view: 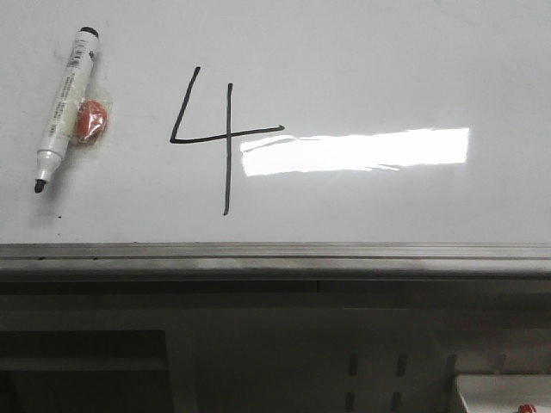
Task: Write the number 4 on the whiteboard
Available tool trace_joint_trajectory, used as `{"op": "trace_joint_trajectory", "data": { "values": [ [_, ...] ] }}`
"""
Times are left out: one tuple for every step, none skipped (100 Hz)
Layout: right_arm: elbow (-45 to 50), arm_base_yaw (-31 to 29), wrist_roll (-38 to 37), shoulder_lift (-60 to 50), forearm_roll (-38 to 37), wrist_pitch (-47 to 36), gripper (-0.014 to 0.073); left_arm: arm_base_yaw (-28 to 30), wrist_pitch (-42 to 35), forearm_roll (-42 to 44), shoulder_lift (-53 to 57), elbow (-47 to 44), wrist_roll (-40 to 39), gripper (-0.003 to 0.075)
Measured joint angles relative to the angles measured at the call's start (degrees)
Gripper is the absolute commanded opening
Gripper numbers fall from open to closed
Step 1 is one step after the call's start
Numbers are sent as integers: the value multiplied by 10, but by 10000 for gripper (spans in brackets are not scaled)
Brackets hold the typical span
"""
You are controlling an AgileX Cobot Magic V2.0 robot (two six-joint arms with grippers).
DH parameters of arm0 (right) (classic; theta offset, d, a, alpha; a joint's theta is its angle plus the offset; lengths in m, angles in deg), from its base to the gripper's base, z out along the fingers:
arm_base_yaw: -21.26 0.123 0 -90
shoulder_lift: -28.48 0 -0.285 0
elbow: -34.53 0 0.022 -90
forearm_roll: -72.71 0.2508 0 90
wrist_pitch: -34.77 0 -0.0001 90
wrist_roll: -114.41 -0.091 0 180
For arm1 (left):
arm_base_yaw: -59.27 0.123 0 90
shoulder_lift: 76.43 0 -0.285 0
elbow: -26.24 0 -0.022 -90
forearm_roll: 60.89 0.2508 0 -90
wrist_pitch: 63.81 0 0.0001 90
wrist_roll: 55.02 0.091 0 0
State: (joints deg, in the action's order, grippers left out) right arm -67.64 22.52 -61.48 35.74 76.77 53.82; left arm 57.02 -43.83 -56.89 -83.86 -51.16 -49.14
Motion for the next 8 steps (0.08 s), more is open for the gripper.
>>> {"op": "trace_joint_trajectory", "data": {
  "values": [
    [0, 0, 0, 0, 0, 0, -64, 0, 0, 0, 0, 0, 0, -20],
    [0, 0, 0, 0, 0, 0, -64, 0, 0, 0, 0, 0, 0, -20],
    [0, 0, 0, 0, 0, 0, -64, 0, 0, 0, 0, 0, 0, -20],
    [0, 0, 0, 0, 0, 0, -64, 0, 0, 0, 0, 0, 0, -20],
    [0, 0, 0, 0, 0, 0, -64, 0, 0, 0, 0, 0, 0, -20],
    [0, 0, 0, 0, 0, 0, -64, 0, 0, 0, 0, 0, 0, -20],
    [0, 0, 0, 0, 0, 0, -64, 0, 0, 0, 0, 0, 0, -20],
    [0, 0, 0, 0, 0, 0, -64, 0, 0, 0, 0, 0, 0, -20]
  ]
}}
